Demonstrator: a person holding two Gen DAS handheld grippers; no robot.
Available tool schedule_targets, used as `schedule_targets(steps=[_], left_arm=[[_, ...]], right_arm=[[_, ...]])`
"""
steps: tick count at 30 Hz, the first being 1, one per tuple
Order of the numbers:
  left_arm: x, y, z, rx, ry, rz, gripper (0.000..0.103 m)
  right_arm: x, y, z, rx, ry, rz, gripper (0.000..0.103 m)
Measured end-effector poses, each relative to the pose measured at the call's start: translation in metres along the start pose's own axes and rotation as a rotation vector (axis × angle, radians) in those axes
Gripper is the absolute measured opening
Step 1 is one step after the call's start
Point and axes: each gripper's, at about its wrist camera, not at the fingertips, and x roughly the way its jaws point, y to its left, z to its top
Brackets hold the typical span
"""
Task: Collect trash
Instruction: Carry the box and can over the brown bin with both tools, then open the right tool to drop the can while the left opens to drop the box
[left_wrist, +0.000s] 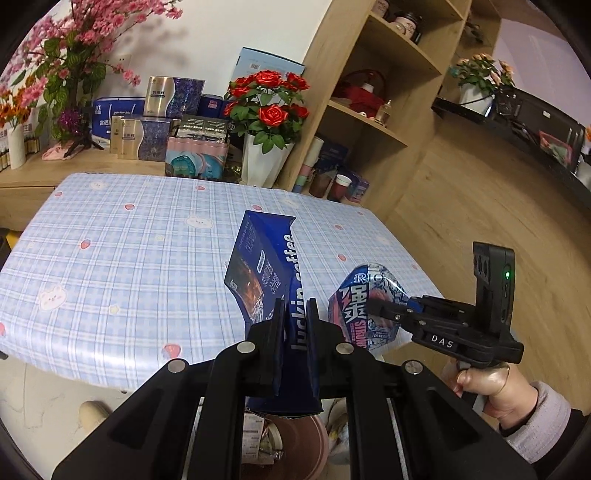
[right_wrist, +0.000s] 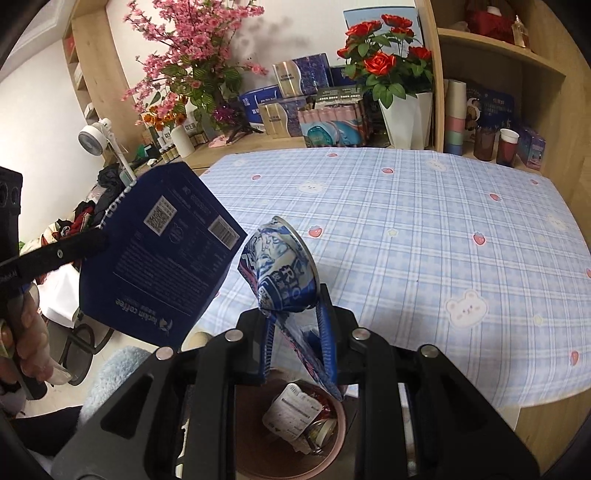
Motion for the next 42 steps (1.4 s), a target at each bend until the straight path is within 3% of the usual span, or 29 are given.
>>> schedule_targets(steps=[12,28,36,38,42], left_arm=[[-0.045,-0.014,-0.034,-0.018,-0.041,-0.01,0.012],[-0.081,-0.013,-0.051,-0.034,-0.079,-0.004,0.012],[-0.079,-0.008,-0.057,-0.046,-0.064,0.001,0.011],[-0.078,-0.008,-0.057,-0.04,-0.062,0.002,0.012],[-0.076,-0.01,-0.058,-0.033,-0.055,0.002,0.012]], right_arm=[[-0.017,0.034,-0.038,-0.01,0.026,0.022,0.025],[-0.009,0.063,-0.065,-0.013,0.077,0.048,0.026],[-0.009,0.066,-0.069,-0.002,0.074,0.065,0.04],[-0.012,0.067,-0.067,0.004,0.057,0.065,0.049],[-0.026,0.067,-0.06,0.014,-0.007,0.019,0.08]])
